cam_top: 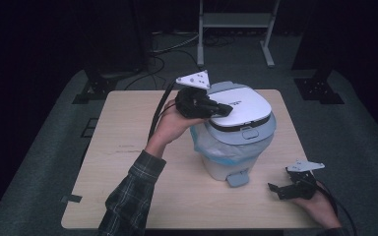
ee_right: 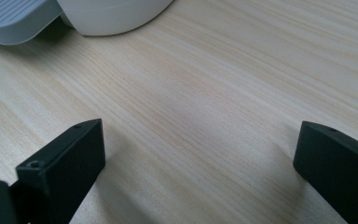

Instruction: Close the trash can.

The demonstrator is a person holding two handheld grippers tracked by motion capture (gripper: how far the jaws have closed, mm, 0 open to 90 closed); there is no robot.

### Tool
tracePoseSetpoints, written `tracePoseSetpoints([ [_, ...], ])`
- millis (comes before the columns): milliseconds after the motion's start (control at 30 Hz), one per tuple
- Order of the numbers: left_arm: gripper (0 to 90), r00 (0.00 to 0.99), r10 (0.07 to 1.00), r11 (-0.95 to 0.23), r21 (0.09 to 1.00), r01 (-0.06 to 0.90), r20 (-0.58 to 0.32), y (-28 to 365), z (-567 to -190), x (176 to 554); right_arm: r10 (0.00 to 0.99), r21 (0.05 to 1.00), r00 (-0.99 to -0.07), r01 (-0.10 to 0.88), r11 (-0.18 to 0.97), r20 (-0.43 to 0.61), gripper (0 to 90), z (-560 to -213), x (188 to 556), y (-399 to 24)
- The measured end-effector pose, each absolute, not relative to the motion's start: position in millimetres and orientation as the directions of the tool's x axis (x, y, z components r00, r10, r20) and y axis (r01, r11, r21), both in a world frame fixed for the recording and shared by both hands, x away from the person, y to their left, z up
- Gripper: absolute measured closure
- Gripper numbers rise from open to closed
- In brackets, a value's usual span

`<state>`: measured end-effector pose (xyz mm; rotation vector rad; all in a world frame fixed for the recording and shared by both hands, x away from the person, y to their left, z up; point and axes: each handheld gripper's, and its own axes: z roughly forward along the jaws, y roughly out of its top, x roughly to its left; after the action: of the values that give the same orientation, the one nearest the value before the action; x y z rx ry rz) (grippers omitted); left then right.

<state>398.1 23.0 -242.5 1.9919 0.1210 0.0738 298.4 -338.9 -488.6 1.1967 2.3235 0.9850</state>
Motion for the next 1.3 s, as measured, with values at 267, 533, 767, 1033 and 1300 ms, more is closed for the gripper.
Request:
tracePoseSetpoints([
  [267, 90.0, 0.994, 0.103, -0.485, 0.874, 0.032, 0.020, -2.2, -245.1, 390.6, 0.812, 0.716, -0.584, 0.569, 0.404, 0.007, 1.1, -488.7, 298.5, -339.0],
  [533, 90.0, 0.996, 0.091, -0.502, 0.864, 0.040, 0.006, -20.8, -245.1, 381.1, 0.812, 0.716, -0.584, 0.570, 0.403, 0.007, 1.1, -488.7, 298.4, -339.0],
  [767, 90.0, 0.994, 0.109, -0.491, 0.869, 0.055, -0.002, -19.9, -250.1, 383.2, 0.810, 0.716, -0.586, 0.569, 0.404, 0.008, 1.1, -488.7, 297.6, -338.2],
  [1033, 79.7, 0.992, 0.125, -0.464, 0.885, 0.048, 0.012, -11.8, -245.7, 380.6, 0.807, 0.717, -0.590, 0.566, 0.408, 0.007, 1.1, -488.7, 297.6, -338.1],
  [1300, 53.7, 0.981, 0.191, -0.428, 0.902, 0.055, 0.031, 20.7, -238.9, 373.6, 0.807, 0.716, -0.590, 0.566, 0.408, 0.007, 1.1, -488.7, 297.6, -338.1],
])
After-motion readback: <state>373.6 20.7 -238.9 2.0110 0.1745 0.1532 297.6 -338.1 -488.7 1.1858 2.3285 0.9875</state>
